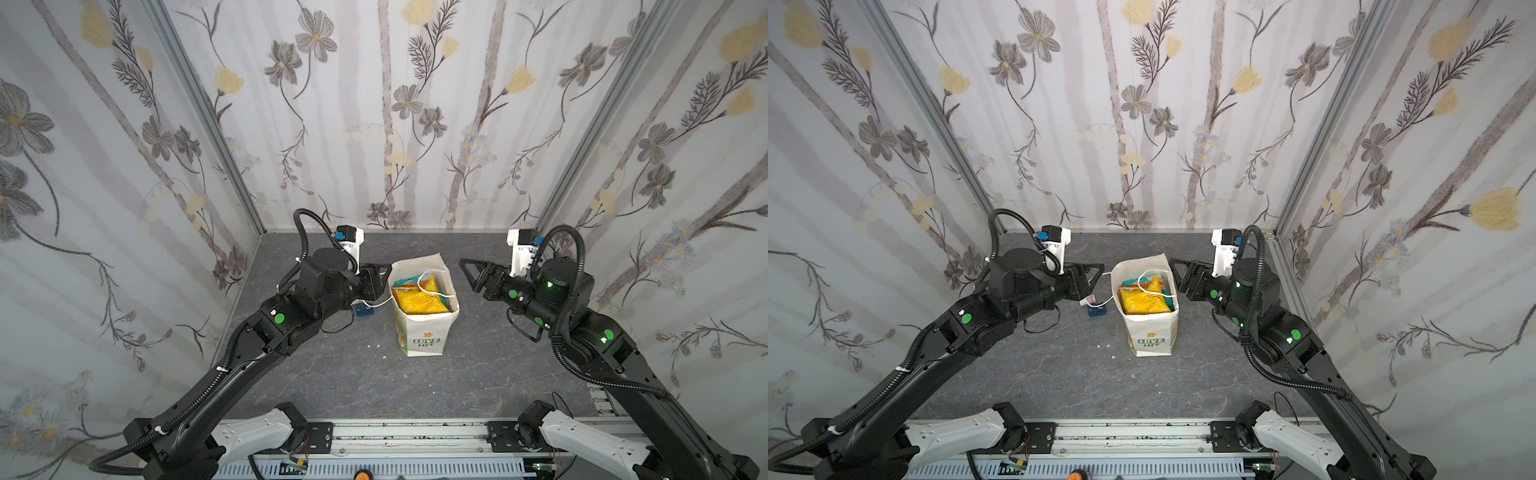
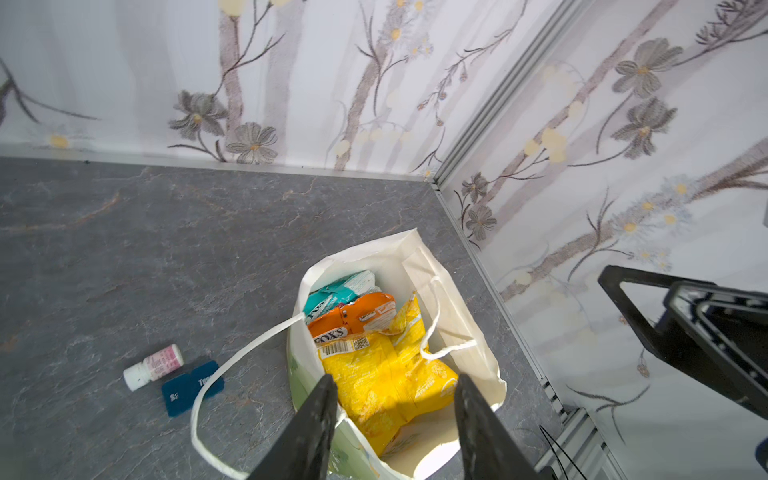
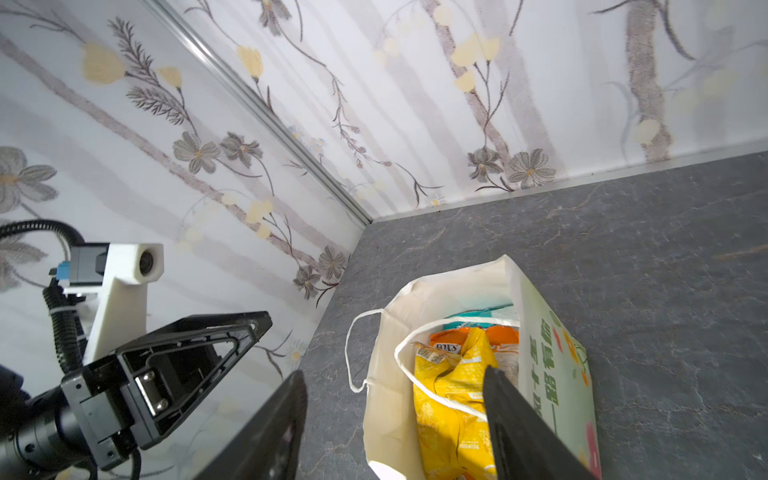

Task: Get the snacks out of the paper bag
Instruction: 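Lower the left gripper into the bag and grasp the yellow chip bag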

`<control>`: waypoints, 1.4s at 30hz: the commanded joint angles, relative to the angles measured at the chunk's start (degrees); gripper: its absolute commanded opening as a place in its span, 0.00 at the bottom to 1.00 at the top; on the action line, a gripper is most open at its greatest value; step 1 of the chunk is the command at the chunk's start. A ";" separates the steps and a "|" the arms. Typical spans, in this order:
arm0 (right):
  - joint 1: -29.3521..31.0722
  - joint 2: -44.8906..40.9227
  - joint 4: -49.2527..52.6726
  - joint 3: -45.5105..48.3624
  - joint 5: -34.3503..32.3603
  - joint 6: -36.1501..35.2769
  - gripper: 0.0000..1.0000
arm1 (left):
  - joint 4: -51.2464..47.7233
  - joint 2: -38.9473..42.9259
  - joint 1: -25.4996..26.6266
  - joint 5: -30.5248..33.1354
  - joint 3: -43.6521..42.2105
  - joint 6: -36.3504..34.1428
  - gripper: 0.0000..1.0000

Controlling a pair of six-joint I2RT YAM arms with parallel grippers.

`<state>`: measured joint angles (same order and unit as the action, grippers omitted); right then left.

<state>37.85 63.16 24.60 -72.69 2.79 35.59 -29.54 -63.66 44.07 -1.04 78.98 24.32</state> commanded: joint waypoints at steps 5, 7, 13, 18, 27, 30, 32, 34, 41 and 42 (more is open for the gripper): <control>2.26 2.28 8.84 -5.83 8.49 -7.56 0.69 | -19.09 -10.77 2.86 -8.45 15.24 -34.59 0.46; 2.49 1.63 9.36 -5.26 9.54 -7.34 0.71 | -21.47 -13.13 2.86 -9.94 16.29 -40.53 0.46; 2.64 -1.78 9.35 -2.14 7.90 -7.05 0.81 | -19.70 -17.51 2.36 -12.47 14.10 -45.67 0.45; 2.63 -4.86 7.77 0.92 5.60 -6.26 0.90 | -13.99 -20.95 1.74 -17.58 11.11 -45.06 0.45; 2.59 -7.01 7.74 3.20 5.11 -5.63 0.95 | -14.86 -30.37 0.48 -19.03 15.45 -45.54 0.52; 2.63 -7.09 7.66 3.56 5.11 -5.54 0.95 | -14.84 -32.22 0.42 -18.99 15.59 -45.91 0.57; 2.60 -7.03 7.74 3.48 5.14 -5.59 0.96 | -15.04 -33.30 0.42 -19.43 15.67 -46.11 0.63; 2.59 -6.99 7.67 3.35 5.12 -5.70 0.96 | -14.97 -34.01 0.27 -19.31 15.33 -46.11 0.65; 2.52 -6.73 7.42 3.43 4.47 -5.58 0.96 | -13.93 -34.07 0.20 -18.84 13.47 -45.15 0.44; 2.56 -6.74 7.41 3.43 4.45 -5.46 0.96 | -13.67 -33.58 0.22 -18.69 13.00 -45.15 0.39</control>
<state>40.42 56.12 33.56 -69.36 8.36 29.52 -43.33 -97.95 44.31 -19.20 92.77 -20.58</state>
